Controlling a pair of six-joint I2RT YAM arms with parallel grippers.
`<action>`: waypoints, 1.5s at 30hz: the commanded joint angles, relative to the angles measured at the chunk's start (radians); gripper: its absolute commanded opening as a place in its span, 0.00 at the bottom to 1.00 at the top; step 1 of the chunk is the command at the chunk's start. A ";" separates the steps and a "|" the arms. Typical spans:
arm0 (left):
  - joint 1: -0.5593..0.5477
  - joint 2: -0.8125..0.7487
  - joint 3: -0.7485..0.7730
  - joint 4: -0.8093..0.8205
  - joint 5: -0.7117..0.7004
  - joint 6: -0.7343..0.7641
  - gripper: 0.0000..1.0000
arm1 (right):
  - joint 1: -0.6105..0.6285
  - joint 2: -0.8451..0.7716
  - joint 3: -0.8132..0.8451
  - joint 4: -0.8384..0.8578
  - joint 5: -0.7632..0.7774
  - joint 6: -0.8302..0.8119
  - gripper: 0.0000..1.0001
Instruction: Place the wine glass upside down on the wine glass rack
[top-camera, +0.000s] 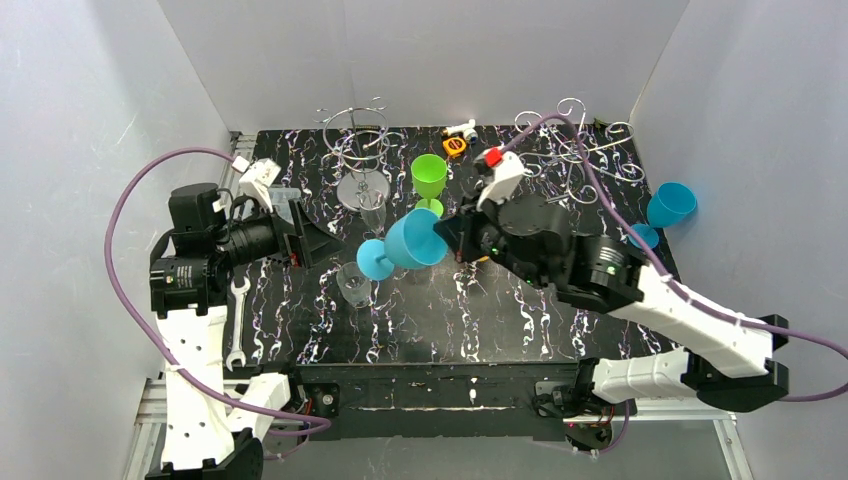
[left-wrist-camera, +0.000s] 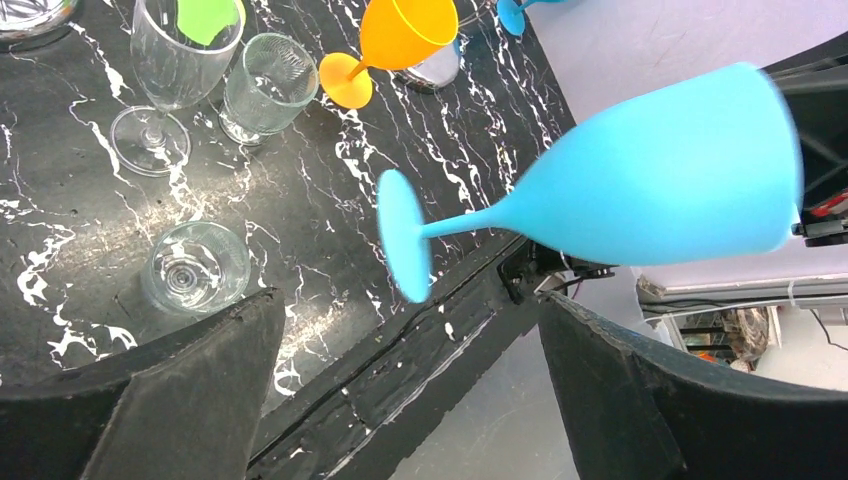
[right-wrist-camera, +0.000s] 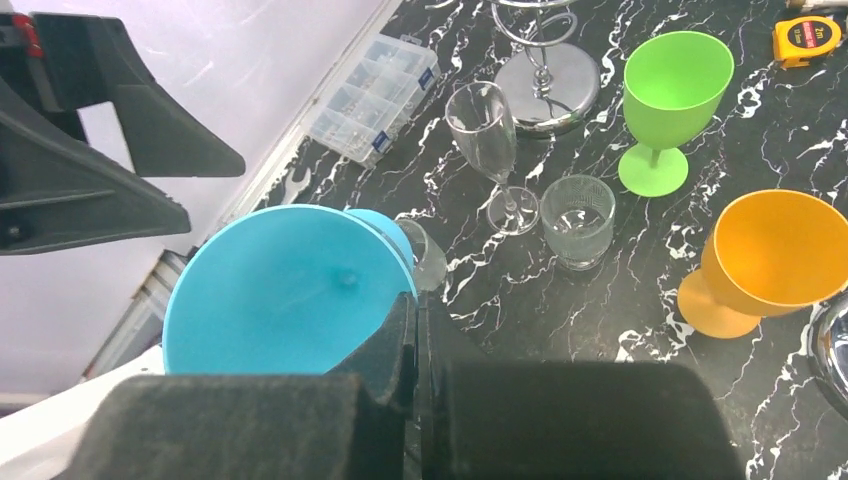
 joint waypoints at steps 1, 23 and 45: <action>0.003 0.000 -0.019 0.037 0.041 -0.085 0.93 | 0.004 0.036 0.056 0.153 0.017 -0.051 0.01; -0.022 0.018 -0.118 0.158 0.033 -0.218 0.23 | 0.008 0.086 -0.023 0.416 -0.039 0.013 0.01; -0.022 -0.110 0.034 0.301 -0.230 0.593 0.00 | 0.023 -0.153 -0.069 0.017 -0.492 -0.171 0.98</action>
